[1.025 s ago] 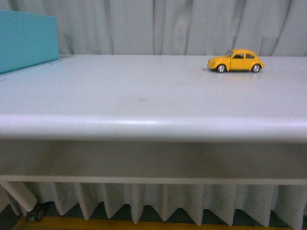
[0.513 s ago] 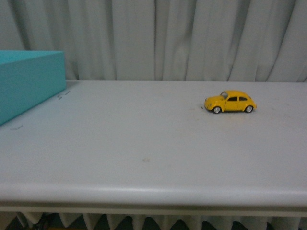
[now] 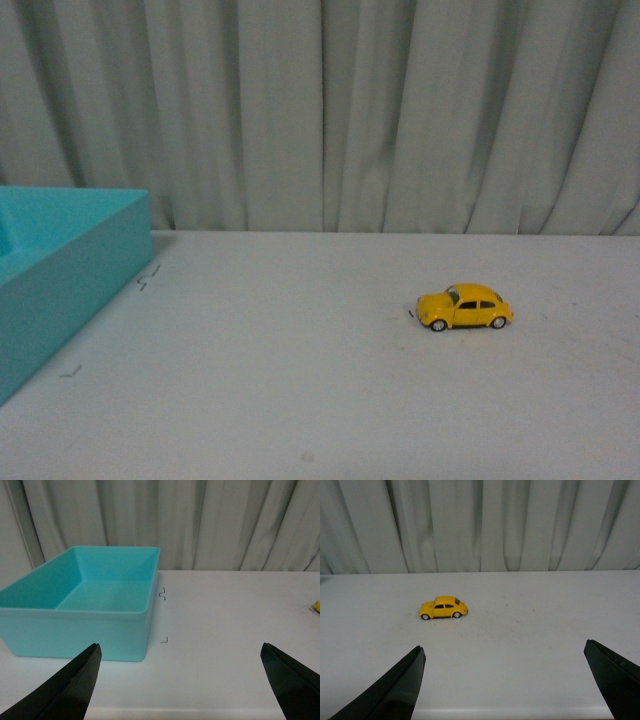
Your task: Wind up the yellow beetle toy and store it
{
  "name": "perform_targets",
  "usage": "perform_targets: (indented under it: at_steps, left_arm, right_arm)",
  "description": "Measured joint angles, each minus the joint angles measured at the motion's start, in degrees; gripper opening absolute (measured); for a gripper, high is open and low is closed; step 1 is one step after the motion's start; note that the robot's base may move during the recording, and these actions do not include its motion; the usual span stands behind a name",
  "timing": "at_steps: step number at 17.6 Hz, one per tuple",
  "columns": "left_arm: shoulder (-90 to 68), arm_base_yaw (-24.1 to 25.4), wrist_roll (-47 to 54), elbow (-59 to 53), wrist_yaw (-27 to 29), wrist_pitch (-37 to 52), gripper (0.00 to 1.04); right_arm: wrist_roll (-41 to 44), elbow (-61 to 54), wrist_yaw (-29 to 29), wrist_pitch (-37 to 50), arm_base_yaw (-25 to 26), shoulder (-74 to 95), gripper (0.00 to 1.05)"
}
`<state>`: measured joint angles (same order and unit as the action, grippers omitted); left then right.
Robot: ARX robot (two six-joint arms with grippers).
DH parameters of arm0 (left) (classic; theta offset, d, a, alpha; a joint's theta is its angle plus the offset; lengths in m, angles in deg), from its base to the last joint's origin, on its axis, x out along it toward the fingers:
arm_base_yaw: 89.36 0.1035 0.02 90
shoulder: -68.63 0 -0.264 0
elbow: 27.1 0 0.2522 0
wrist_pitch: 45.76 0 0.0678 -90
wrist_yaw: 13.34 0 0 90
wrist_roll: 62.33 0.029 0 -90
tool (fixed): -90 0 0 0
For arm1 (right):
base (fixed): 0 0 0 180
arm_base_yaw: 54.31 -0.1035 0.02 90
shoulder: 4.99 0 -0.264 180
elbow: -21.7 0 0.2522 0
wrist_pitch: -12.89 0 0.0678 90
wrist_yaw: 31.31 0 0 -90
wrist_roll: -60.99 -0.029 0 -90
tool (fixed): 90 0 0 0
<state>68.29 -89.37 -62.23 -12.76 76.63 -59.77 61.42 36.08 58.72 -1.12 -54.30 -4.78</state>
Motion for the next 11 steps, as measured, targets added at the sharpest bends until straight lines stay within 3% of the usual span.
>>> perform_targets:
  at_steps: [11]
  left_arm:
    - [0.0, 0.0, -0.1, 0.0, 0.1, 0.1, 0.98]
  right_arm:
    - [0.0, 0.0, 0.0, 0.1, 0.0, 0.0, 0.98]
